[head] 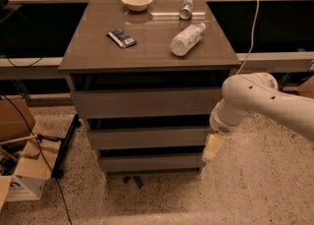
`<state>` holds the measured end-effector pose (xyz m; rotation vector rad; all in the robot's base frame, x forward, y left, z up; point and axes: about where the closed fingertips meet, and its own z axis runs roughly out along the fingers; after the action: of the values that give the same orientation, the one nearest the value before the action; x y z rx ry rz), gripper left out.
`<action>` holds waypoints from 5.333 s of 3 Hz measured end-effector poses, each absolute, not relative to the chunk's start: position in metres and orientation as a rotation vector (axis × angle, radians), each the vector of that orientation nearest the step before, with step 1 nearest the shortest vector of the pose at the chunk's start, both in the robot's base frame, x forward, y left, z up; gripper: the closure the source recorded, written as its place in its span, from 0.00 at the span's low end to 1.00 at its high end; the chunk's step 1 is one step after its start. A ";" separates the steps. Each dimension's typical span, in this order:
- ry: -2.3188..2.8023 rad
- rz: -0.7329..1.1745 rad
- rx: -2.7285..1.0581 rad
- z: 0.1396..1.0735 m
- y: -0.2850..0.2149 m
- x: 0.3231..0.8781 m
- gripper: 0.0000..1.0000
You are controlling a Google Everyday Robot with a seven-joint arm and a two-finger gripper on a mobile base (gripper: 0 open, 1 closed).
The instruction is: Open bottom drawer
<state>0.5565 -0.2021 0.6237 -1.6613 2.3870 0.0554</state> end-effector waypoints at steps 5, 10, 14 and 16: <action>2.364 0.314 -1.526 0.504 -0.180 0.575 0.00; 2.387 0.409 -1.424 0.348 -0.162 0.608 0.00; 2.401 0.653 -1.292 0.218 -0.149 0.659 0.26; 2.406 0.664 -1.286 0.222 -0.150 0.658 0.73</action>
Offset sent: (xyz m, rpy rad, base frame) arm 0.0201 0.0186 -0.0938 0.2771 0.0026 -0.0591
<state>0.6578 -0.1497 0.2216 -1.2860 2.4060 0.6640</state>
